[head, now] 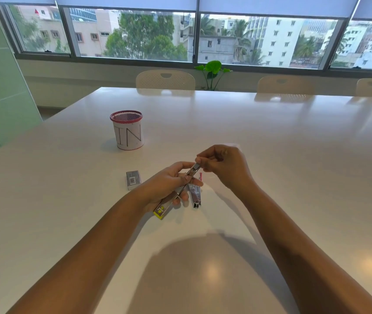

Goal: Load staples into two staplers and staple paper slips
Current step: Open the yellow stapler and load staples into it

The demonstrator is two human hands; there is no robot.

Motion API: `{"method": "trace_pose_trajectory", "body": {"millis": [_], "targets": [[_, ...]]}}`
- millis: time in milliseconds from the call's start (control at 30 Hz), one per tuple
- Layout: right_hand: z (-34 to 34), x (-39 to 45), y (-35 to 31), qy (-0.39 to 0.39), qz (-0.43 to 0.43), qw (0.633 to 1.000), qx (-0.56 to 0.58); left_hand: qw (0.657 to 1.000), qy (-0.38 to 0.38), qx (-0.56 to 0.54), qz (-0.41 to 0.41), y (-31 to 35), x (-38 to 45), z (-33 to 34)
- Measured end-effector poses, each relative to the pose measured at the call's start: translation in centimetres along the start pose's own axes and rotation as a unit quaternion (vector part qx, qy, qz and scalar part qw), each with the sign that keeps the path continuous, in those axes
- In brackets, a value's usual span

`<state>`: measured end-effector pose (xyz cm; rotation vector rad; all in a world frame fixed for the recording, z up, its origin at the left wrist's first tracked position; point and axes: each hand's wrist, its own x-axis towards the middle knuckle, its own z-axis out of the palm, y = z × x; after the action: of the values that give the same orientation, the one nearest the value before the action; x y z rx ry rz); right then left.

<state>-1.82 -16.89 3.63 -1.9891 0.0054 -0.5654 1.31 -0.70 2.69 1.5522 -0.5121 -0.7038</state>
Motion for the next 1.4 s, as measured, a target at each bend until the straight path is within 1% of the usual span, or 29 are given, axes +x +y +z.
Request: {"method": "trace_pose_trajectory", "body": {"millis": [133,267,467,733,1067,1233,1400], "targets": [[0.25,-0.02,0.24,-0.004,-0.009,0.999,-0.043,1.0,-0.008,0.001,-0.011,-0.15,0.1,0.06],[0.19,0.03,0.36,-0.005,-0.013,0.998,-0.059,1.0,-0.01,-0.019,-0.012,-0.06,-0.03,0.12],[0.1,0.17,0.3,0.009,0.004,1.0,-0.026,0.999,0.011,-0.049,-0.014,0.0,0.03,0.08],[0.09,0.08,0.29,0.01,-0.001,0.999,-0.032,0.999,0.003,-0.044,-0.018,-0.11,0.06,-0.07],[0.18,0.04,0.68,-0.012,0.009,0.996,-0.091,0.998,-0.017,-0.043,-0.041,-0.25,0.12,0.05],[0.46,-0.32,0.48,-0.033,-0.026,0.986,-0.162,0.998,-0.021,-0.046,-0.042,-0.36,0.17,0.02],[0.33,-0.33,0.28,-0.007,-0.061,0.983,-0.171,0.995,-0.009,-0.09,-0.045,-0.22,0.34,-0.17]]}}
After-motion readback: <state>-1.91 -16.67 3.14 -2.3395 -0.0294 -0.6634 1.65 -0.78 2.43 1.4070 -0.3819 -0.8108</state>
